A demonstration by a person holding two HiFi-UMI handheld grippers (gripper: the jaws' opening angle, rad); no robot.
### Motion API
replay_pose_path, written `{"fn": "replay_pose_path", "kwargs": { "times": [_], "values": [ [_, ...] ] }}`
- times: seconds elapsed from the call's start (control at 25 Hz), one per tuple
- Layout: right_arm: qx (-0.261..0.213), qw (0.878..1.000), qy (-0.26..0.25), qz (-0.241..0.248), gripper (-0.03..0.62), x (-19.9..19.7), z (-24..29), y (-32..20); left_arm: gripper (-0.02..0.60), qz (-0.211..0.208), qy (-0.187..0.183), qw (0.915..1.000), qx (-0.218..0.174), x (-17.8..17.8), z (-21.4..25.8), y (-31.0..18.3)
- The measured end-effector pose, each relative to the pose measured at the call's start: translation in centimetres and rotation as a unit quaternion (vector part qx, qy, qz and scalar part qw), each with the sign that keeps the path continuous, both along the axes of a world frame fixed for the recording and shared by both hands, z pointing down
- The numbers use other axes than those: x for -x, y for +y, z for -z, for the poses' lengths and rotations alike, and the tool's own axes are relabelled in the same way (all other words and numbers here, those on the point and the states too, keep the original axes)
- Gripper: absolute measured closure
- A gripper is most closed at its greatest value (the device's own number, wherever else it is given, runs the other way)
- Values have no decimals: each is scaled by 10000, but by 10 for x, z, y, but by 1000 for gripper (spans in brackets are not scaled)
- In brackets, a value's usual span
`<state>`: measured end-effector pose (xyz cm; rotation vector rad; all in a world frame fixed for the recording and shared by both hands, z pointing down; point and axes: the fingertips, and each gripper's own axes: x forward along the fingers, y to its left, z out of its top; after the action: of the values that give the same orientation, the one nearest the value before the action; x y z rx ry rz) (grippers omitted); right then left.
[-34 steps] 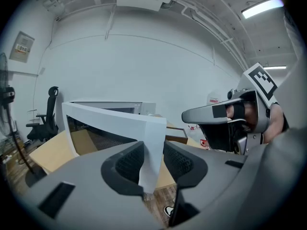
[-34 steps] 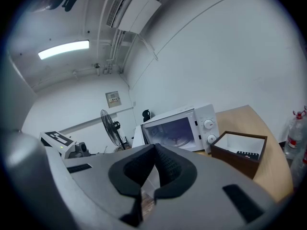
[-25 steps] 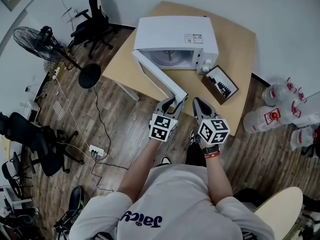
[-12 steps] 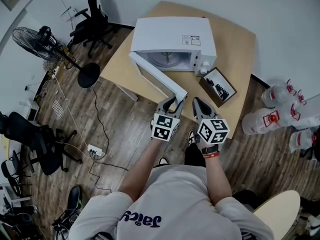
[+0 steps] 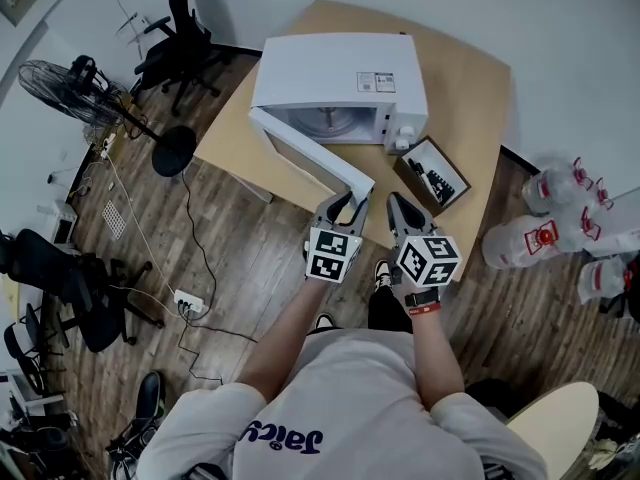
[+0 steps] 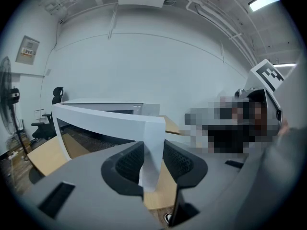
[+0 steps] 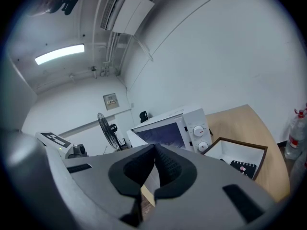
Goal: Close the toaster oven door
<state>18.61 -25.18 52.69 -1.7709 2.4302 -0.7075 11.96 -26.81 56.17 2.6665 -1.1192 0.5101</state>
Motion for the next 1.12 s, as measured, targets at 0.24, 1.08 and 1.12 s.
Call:
{"fn": "replay_pose_path", "kwargs": {
  "times": [0.24,1.08,1.12],
  "values": [
    [-6,10000,-16,-17,579,-10,-1,-12,437,13,3,10000,0,-12,-3,-13],
    [-51,10000,41,-13,579,-47,4,-47,437,207,-12,9998,81,-49,-2,-51],
    [-44,10000,39,-5,579,-48,4,-49,437,212,-11,9997,83,-50,-2,-53]
  ]
}}
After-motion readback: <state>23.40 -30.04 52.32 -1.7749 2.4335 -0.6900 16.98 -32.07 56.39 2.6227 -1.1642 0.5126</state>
